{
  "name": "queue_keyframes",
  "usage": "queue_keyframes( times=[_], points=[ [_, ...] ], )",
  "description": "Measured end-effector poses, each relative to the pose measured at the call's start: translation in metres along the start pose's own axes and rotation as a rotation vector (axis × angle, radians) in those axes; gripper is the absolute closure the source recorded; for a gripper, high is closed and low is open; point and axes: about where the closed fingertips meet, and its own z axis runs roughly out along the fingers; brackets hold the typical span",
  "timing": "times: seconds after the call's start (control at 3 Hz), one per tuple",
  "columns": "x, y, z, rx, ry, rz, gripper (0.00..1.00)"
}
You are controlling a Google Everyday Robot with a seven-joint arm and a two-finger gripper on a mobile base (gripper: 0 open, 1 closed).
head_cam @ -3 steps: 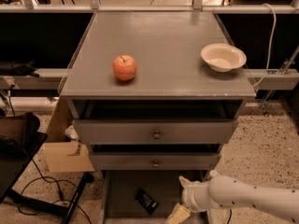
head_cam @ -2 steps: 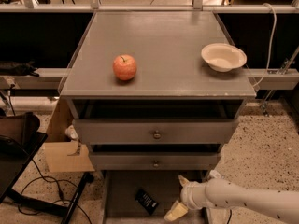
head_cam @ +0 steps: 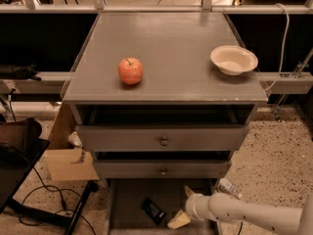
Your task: Pick rxbar blueberry from bottom drawer and place on counter
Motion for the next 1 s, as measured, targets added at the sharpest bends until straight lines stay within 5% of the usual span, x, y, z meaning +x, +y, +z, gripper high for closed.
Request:
queue_keyframes(
  times=[1.0],
  points=[
    [0.014, 0.007, 0.059, 0.010, 0.009, 0.060, 0.00]
  ],
)
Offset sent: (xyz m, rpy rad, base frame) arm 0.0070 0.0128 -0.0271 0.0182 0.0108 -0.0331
